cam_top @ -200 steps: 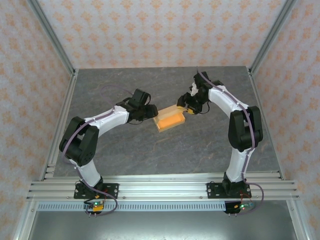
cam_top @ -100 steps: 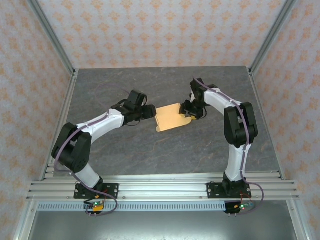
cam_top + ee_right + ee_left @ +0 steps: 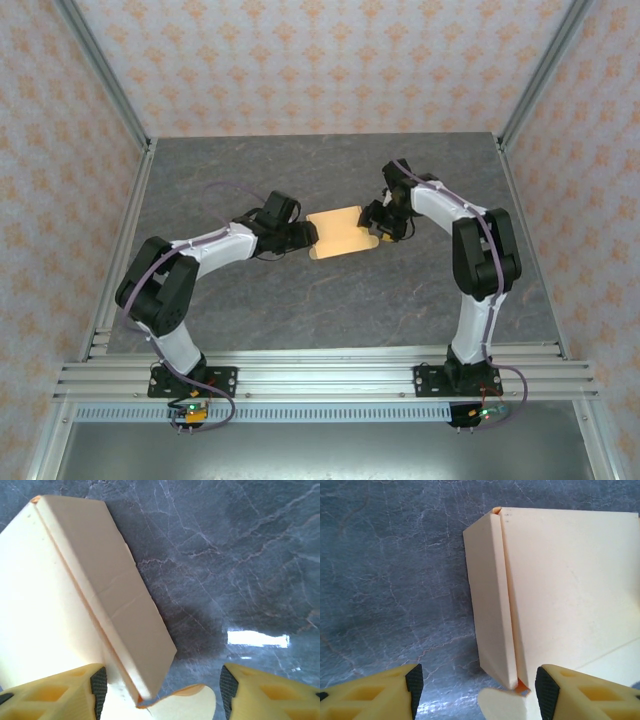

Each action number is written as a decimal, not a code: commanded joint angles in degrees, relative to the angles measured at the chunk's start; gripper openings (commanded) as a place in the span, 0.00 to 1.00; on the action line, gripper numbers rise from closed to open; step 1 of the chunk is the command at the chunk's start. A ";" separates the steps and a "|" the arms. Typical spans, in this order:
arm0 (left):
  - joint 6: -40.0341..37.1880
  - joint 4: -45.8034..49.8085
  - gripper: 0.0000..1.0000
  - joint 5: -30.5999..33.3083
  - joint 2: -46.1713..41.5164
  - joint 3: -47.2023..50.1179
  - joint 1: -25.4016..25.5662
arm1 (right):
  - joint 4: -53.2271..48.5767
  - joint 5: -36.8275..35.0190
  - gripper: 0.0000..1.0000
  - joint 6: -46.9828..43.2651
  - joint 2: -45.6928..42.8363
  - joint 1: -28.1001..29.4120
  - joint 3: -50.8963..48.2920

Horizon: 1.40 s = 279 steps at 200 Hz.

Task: Fold the paper box

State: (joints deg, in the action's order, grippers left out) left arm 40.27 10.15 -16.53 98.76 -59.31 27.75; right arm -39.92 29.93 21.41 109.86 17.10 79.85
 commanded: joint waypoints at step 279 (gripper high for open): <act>13.41 -4.14 0.35 -6.73 13.43 -6.79 -3.43 | 20.46 4.97 0.62 6.61 -12.22 0.04 -15.14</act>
State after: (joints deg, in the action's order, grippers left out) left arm 49.15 3.95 -22.74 111.26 -68.62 25.34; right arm -28.32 34.57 23.62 104.33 17.10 68.82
